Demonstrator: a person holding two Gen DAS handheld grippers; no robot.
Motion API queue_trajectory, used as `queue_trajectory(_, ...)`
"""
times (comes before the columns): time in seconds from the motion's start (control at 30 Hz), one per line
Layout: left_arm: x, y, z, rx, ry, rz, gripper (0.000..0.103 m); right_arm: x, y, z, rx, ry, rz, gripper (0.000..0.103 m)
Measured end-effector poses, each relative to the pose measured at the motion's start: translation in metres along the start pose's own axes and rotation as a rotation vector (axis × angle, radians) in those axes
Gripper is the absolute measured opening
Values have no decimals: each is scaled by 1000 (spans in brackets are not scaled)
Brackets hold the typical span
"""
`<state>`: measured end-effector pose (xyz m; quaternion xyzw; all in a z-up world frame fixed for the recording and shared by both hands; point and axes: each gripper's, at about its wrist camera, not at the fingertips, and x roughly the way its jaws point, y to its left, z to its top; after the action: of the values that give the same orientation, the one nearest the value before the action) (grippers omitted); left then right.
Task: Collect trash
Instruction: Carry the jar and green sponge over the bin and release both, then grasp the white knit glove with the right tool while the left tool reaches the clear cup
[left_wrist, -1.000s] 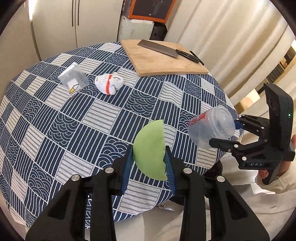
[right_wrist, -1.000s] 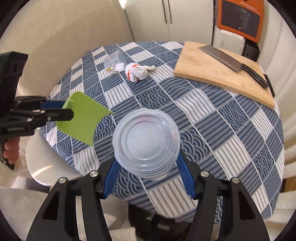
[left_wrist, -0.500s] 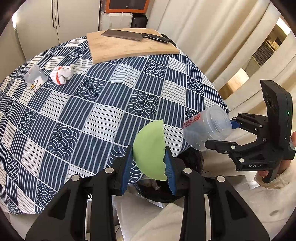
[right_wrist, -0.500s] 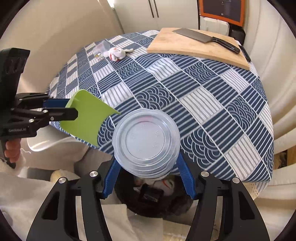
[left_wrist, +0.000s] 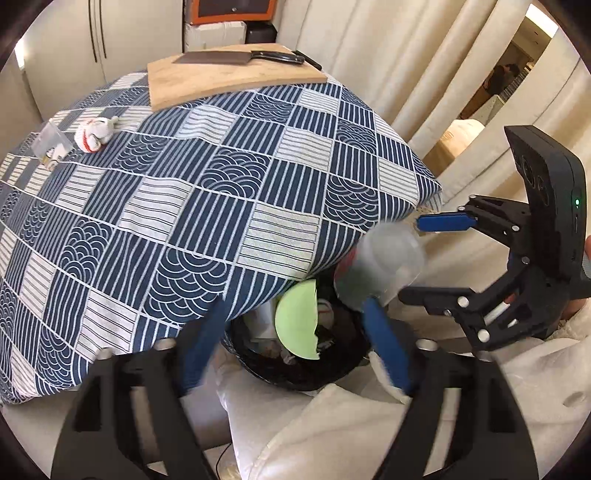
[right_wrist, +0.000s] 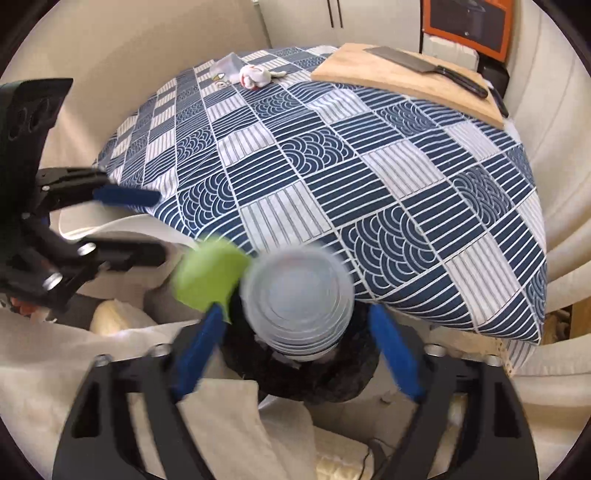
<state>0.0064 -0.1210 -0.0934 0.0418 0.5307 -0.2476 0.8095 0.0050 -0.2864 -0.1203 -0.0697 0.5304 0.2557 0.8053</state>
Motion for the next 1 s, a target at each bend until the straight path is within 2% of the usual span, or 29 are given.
queue_trajectory(0.1,-7,3,-1,-15,-28,6,92,-1,-1,-2,-18,-15,-15,87)
queue_trajectory(0.2,-8,10,-2,-35,-35,57,96,4,-6,-3,-3,-6,-15,87)
queue_trajectory(0.27,-8,18,-4,-91,-48,97,96,8,-8,-3,9,4,-15,88)
queue_trajectory(0.43,-10,42,-4,-172,-75,132,97,11,-6,5,15,8,-10,88)
queue_trajectory(0.47,-12,48,-3,-223,-91,159,97,10,-6,7,15,9,-7,88)
queue_trajectory(0.57,-18,68,-1,-284,-120,175,97,12,-4,16,8,15,11,88)
queue_trajectory(0.67,-26,90,2,-332,-156,203,97,18,-2,29,-18,18,-3,88)
queue_trajectory(0.83,-47,133,6,-382,-209,178,97,28,-4,61,11,13,-32,88)
queue_trajectory(1.0,-55,189,21,-410,-209,254,97,37,4,99,28,10,-59,88)
